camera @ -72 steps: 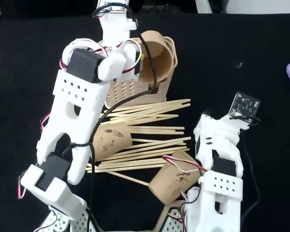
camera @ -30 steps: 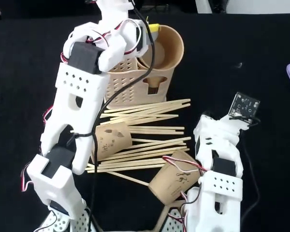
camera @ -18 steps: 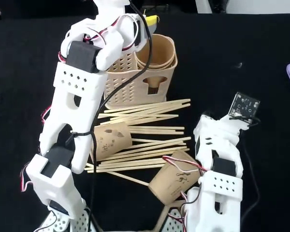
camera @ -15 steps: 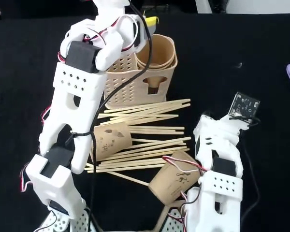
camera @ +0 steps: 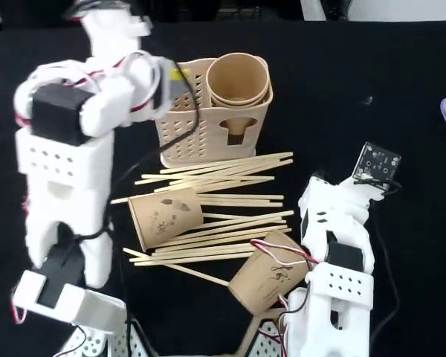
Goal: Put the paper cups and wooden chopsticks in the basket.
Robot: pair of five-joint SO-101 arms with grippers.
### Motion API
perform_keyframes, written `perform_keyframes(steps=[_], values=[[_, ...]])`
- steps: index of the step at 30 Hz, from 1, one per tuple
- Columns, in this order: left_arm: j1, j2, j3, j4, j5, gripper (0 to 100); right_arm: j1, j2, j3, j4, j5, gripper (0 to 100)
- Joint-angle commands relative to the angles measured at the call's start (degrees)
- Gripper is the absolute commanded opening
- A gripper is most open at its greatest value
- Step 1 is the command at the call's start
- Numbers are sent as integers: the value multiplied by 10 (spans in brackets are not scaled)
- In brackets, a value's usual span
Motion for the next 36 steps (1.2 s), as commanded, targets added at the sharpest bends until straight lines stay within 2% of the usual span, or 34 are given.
perform_keyframes(steps=[1,7,12,15,20,28,36], values=[[-46,-58,64,11,-4,227,5,-9,-5,-11,-4,12],[-87,-225,271,11,-9,228,5,-9,-5,-11,-4,12],[-94,-387,508,6,-4,228,5,-9,-5,-11,-4,12],[-97,-446,656,-31,4,228,5,-9,-5,-11,-4,12],[-105,-483,849,-120,83,229,5,-9,-4,-12,-4,12],[-105,-484,959,-185,104,229,5,-9,-4,-12,-4,12],[-104,-483,1034,-295,105,229,5,-9,-5,-13,-4,12]])
